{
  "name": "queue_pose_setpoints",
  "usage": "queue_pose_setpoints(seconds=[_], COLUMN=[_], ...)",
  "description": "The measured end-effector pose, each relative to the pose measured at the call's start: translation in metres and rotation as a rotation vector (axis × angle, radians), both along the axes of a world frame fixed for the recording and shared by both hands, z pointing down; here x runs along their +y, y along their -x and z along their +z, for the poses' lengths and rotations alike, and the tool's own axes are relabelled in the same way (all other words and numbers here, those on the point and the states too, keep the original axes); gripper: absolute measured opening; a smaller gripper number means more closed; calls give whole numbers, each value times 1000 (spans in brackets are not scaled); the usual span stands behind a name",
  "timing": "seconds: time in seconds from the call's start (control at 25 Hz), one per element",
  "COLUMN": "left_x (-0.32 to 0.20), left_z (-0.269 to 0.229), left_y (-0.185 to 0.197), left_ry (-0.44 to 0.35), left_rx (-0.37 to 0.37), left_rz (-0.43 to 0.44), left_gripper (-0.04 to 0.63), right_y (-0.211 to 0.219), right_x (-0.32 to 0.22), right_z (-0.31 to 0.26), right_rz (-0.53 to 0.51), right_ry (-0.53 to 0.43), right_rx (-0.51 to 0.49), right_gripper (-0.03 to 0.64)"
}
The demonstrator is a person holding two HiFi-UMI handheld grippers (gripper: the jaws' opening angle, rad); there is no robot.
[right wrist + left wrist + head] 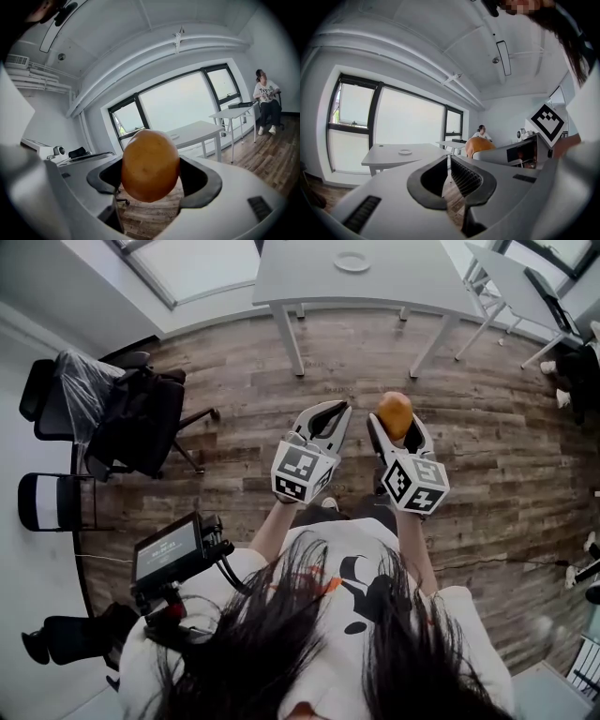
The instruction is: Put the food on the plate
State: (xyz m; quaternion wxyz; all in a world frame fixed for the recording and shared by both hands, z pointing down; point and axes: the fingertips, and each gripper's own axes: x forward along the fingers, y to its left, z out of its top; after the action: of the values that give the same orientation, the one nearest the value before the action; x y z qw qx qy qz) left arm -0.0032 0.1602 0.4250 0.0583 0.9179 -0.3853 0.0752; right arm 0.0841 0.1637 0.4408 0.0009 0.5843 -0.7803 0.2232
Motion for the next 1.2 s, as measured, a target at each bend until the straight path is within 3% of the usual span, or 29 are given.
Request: queue_pose_setpoints(seconds=[0.4, 0.92, 1.2], left_x=[0, -13, -103], left_z=[1, -1, 10], left_y=[5, 24, -11], left_ry=[3, -20, 10], left_rx=[36, 30, 31], left_rz=[-24, -89, -117], left_gripper=[6, 6, 6], right_y=[3, 17, -17], right_x=[3, -16, -106], right_z=[-3, 1, 10], right_rz=[-16, -65, -95], right_ry=[1, -4, 16], right_rx=[34, 47, 44], right_gripper=[367, 367, 367])
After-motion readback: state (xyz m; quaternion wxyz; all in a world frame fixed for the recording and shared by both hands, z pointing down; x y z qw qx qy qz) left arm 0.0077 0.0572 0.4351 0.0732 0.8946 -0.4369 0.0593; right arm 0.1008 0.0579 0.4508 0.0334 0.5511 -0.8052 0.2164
